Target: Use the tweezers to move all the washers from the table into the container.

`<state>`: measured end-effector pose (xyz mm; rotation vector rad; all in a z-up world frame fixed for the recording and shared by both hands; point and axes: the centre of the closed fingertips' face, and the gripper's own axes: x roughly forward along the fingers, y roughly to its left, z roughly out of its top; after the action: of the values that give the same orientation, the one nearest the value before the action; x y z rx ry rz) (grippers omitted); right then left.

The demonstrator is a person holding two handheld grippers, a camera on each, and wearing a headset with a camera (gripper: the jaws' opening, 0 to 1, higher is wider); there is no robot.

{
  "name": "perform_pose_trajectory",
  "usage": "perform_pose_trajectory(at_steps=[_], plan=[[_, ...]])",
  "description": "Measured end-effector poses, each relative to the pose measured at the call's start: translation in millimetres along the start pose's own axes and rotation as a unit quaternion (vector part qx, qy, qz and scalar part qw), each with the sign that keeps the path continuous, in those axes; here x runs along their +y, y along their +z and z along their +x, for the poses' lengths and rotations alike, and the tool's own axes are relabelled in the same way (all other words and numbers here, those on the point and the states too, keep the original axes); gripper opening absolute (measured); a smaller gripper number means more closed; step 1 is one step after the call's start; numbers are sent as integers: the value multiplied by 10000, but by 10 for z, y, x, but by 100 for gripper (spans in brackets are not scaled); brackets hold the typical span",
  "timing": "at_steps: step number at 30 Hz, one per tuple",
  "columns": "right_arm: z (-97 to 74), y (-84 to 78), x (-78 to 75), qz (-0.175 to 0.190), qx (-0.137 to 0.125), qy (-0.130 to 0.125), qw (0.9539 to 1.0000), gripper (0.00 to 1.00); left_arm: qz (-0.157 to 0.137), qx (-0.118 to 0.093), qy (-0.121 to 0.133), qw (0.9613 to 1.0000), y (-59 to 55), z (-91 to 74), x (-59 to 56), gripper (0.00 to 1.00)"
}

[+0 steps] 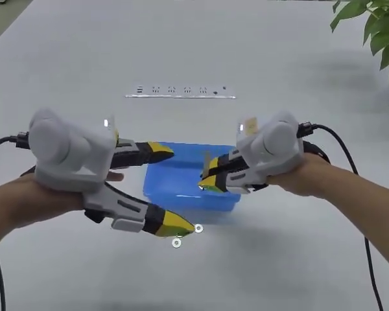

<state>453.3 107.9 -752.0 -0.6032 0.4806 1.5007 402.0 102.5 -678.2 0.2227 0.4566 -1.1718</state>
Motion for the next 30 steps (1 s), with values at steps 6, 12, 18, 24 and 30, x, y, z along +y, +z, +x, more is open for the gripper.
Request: perform_pose_trajectory(at_steps=[6, 12, 18, 24, 30], plan=[[34, -14, 4, -13, 13, 48, 10000, 9, 166, 61, 41, 9998, -34, 72, 136, 66], [60, -46, 2, -31, 45, 94, 9999, 9, 264, 39, 120, 9996, -15, 130, 261, 52], [73, -71, 4, -49, 69, 126, 9999, 10, 405, 60, 20, 9992, 9, 224, 298, 41], [80, -88, 15, -78, 86, 147, 9998, 10, 597, 153, -87, 9981, 20, 328, 310, 28], [81, -98, 21, -119, 90, 177, 9997, 10, 741, 170, -153, 9970, 58, 389, 333, 23]])
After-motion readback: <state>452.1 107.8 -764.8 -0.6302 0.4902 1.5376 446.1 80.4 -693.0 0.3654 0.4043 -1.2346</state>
